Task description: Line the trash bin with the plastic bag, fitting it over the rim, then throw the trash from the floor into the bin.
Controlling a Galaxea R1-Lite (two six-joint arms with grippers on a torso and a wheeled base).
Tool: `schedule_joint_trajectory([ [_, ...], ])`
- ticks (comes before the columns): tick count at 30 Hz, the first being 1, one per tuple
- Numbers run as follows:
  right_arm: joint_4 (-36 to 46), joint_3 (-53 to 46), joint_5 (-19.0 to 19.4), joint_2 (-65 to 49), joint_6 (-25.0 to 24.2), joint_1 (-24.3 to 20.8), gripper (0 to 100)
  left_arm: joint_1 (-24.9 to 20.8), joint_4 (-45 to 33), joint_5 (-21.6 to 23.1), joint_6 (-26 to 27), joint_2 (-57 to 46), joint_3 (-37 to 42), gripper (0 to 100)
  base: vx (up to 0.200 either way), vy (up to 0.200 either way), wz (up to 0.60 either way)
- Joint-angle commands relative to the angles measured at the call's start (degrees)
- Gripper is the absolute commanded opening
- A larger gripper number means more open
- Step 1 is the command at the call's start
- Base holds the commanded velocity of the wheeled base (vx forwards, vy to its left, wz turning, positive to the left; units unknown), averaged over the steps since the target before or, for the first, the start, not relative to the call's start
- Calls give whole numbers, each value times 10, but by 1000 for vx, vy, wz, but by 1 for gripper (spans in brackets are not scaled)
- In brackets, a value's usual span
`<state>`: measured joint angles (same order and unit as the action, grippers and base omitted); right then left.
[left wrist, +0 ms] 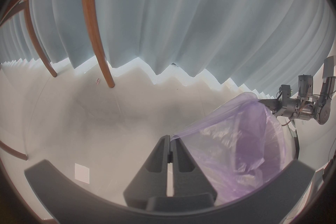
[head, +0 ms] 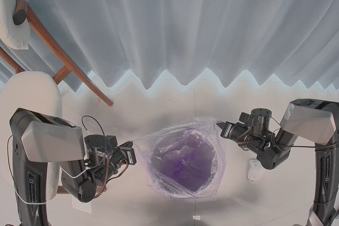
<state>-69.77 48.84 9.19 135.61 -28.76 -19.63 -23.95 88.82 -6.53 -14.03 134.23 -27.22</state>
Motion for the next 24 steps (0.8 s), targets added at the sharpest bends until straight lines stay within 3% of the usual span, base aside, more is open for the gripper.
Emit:
schedule_joint_trajectory([
  [1, -1, -2, -8, 27, 0, -2, 0, 8, -1, -4, 0, 31, -6, 0, 0, 0, 0],
  [14, -3, -10, -16, 42, 5, -5, 0, 4, -1, -23, 1, 35, -3, 0, 0, 0, 0],
  [15, -3, -11, -16, 40, 5, -5, 100, 3, -1, -28, 1, 34, -2, 0, 0, 0, 0],
  [17, -2, -14, -17, 33, 4, -5, 100, 2, 0, -30, 1, 35, 2, 0, 0, 0, 0],
  [18, -4, -18, -17, 29, 3, -5, 100, 4, 0, -32, 1, 32, 1, 100, 0, 0, 0],
  [22, -32, -54, -21, -13, -17, 1, 100, 4, 1, -32, -3, 10, -3, 100, 0, 0, 0],
  [24, -40, -84, -15, -45, -53, 7, 100, 2, 0, -32, -17, -16, 8, 100, 0, 0, 0],
])
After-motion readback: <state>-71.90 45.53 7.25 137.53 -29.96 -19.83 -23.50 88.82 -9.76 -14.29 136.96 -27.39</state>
